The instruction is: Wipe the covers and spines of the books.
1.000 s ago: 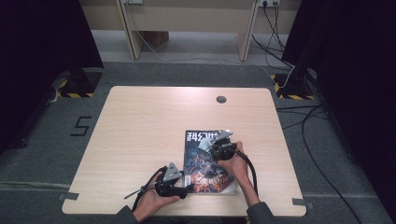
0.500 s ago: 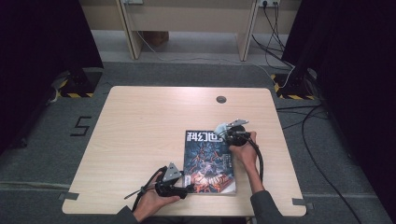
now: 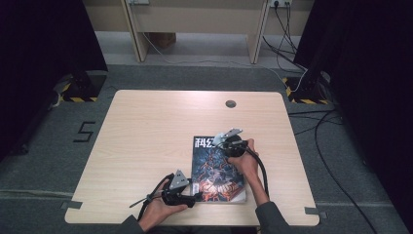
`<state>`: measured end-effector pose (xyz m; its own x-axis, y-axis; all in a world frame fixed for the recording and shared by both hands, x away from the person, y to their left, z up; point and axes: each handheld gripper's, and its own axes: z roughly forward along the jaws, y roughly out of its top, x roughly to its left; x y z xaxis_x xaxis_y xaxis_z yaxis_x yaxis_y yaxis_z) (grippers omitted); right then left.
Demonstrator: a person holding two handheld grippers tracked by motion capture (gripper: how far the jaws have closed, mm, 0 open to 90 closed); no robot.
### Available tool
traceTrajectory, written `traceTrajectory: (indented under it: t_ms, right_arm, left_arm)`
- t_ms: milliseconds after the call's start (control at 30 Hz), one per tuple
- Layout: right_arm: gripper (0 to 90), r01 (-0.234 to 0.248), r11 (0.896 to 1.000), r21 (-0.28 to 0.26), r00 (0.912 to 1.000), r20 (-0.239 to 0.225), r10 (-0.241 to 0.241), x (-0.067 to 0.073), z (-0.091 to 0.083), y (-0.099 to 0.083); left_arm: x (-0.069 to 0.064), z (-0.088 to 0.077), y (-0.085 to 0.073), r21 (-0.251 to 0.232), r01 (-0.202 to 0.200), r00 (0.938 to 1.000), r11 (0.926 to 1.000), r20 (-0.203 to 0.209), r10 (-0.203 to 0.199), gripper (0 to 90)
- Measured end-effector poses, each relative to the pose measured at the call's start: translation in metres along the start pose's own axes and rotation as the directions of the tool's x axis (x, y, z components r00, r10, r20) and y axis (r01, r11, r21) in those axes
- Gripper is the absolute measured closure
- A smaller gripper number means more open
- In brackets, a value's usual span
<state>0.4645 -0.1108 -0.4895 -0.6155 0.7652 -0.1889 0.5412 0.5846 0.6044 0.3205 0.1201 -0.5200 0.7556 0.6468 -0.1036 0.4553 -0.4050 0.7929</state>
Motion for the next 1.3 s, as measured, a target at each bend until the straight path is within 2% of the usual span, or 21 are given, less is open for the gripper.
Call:
traceTrajectory:
  t_ms: [33,133,167,200,233,267,300,367,467,533,633,733,767,800,833,900,1000,1133,1200,1233,1300]
  right_arm:
    - [75.6,-0.004,1.0,-0.005,0.9992,-0.039,0.003,0.005,0.0,0.002]
    - [74.8,-0.002,1.0,-0.005,0.9992,-0.04,0.002,0.005,0.001,0.003]
    - [74.4,-0.043,0.999,-0.012,0.9981,-0.045,0.042,-0.001,0.002,0.001]
    - [74.4,-0.043,0.999,-0.012,0.9981,-0.045,0.042,-0.001,0.002,0.001]
    - [74.3,-0.058,0.998,-0.011,0.9982,-0.012,0.058,-0.007,0.002,-0.001]
    - [74.3,-0.058,0.998,-0.011,0.9982,-0.012,0.058,-0.007,0.002,-0.001]
    - [74.2,-0.086,0.996,-0.015,0.9961,0.017,0.086,-0.017,0.003,-0.005]
    - [74.2,-0.13,0.991,-0.02,0.9914,0.013,0.13,-0.025,0.003,-0.007]
    - [74.5,-0.134,0.991,-0.013,0.9908,0.015,0.134,-0.025,0.004,-0.005]
    - [74.8,-0.104,0.995,0.0,0.994,0.033,0.104,-0.019,0.006,0.001]
    - [74.8,-0.101,0.995,-0.007,0.9948,-0.015,0.101,-0.008,0.014,0.014]
    - [74.8,-0.088,0.996,-0.003,0.9959,-0.022,0.088,0.0,0.018,0.022]
    - [74.8,-0.065,0.998,0.004,0.9972,-0.036,0.066,0.007,0.022,0.031]
    - [74.8,-0.065,0.998,0.004,0.9972,-0.036,0.066,0.007,0.022,0.031]
    - [74.8,-0.042,0.999,0.004,0.9982,-0.044,0.042,0.016,0.026,0.038]
    - [74.8,-0.03,1.0,0.005,0.9983,-0.049,0.03,0.021,0.028,0.042]
    - [74.7,-0.005,1.0,0.005,0.9961,-0.088,0.005,0.032,0.032,0.052]
    - [74.7,0.05,0.999,-0.001,0.9922,-0.114,-0.05,0.047,0.033,0.058]
    - [74.5,0.061,0.998,0.002,0.9921,-0.11,-0.06,0.048,0.033,0.059]
    - [73.3,0.038,0.999,0.007,0.9915,-0.124,-0.037,0.045,0.033,0.059]
    - [73.3,0.03,1.0,0.003,0.9927,-0.117,-0.03,0.043,0.034,0.059]
  left_arm:
    - [0.0,0.0,0.0,0.0,0.0,1.0,1.0,0.0,0.0,33.9]
    - [0.0,0.0,0.0,0.0,0.0,1.0,1.0,0.001,0.0,33.8]
    - [0.0,0.0,0.0,-0.001,0.0,1.0,1.0,0.0,0.0,33.9]
    - [0.0,0.0,0.0,-0.001,0.0,1.0,1.0,-0.001,0.0,33.9]
    - [0.0,0.0,0.0,-0.002,0.003,1.0,1.0,0.001,-0.003,33.8]
    - [0.0,0.0,0.0,-0.002,0.003,1.0,1.0,0.001,-0.003,33.7]
    - [0.0,0.0,0.0,0.0,0.004,1.0,1.0,0.002,-0.004,33.7]
    - [0.0,0.0,0.0,0.0,0.004,1.0,1.0,0.003,-0.004,33.6]
    - [0.001,0.0,0.0,0.006,0.009,0.9999,0.9999,0.007,-0.009,33.0]
    - [0.003,0.001,0.0,0.007,0.024,0.9996,0.9997,0.013,-0.024,32.6]
    - [0.003,0.001,0.0,0.01,0.023,0.9996,0.9997,0.014,-0.023,32.5]
    - [0.002,0.001,0.0,0.007,0.025,0.9996,0.9997,0.013,-0.025,32.5]
    - [0.003,0.001,0.0,0.009,0.024,0.9996,0.9997,0.015,-0.024,32.4]
    - [0.003,0.001,0.0,0.009,0.024,0.9996,0.9997,0.015,-0.024,32.4]
    - [0.003,0.001,0.0,0.011,0.025,0.9996,0.9996,0.015,-0.025,32.4]
    - [0.003,0.001,0.0,0.009,0.024,0.9996,0.9997,0.014,-0.024,32.4]
    - [0.003,0.001,0.001,0.012,0.027,0.9995,0.9996,0.016,-0.027,32.2]
    - [0.004,0.001,0.001,0.015,0.033,0.9993,0.9994,0.02,-0.033,31.5]
    - [0.004,0.001,0.001,0.014,0.037,0.9991,0.9992,0.022,-0.037,31.5]
    - [0.004,0.001,0.001,0.013,0.033,0.9993,0.9994,0.017,-0.033,31.6]
    - [0.004,0.001,0.001,0.011,0.031,0.9994,0.9995,0.015,-0.031,31.6]
